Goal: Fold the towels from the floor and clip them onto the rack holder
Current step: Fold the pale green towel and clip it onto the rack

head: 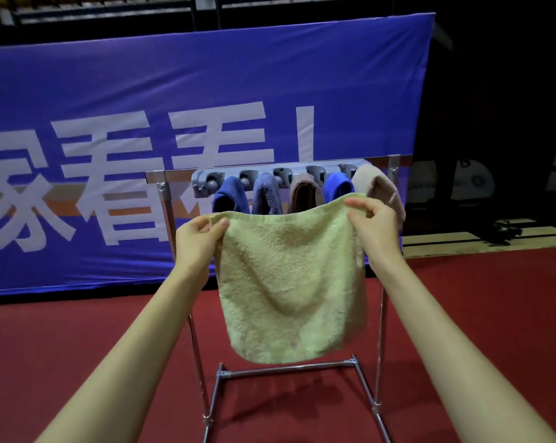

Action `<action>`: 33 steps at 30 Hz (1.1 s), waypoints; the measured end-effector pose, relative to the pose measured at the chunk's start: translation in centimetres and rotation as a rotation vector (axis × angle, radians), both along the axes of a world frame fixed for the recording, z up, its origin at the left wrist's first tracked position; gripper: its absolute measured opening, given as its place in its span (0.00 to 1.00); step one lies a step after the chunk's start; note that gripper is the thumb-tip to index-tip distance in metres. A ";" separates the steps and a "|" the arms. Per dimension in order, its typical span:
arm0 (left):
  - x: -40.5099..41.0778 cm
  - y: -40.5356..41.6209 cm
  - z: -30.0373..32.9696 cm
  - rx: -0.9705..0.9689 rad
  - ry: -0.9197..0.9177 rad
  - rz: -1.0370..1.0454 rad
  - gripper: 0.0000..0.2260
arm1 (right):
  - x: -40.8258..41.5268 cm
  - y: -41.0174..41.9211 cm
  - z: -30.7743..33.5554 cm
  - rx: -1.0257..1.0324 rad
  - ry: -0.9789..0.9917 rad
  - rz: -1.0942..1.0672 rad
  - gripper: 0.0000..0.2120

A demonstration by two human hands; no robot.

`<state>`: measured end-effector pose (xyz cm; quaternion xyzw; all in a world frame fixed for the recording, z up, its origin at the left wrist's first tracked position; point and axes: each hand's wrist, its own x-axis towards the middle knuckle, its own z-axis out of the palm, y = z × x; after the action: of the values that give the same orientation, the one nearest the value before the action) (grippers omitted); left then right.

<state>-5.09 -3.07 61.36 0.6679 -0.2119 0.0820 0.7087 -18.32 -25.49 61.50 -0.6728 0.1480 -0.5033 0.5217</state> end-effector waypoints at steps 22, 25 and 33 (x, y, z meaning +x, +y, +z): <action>-4.9 -6.4 -0.2 -0.160 0.296 -0.135 0.06 | 2.0 6.6 -0.9 -0.077 0.136 0.161 0.12; -5.8 -7.2 -0.4 -0.185 0.286 -0.143 0.01 | 2.4 7.1 -1.5 -0.127 0.151 0.123 0.11; -5.7 -8.2 -0.7 -0.235 0.283 -0.131 0.05 | 1.3 7.2 -1.5 -0.107 0.009 0.112 0.12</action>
<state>-10.82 -11.29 60.68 0.5704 -0.1419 -0.0348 0.8083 -17.04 -18.30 60.02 -0.7091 0.0853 -0.4777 0.5115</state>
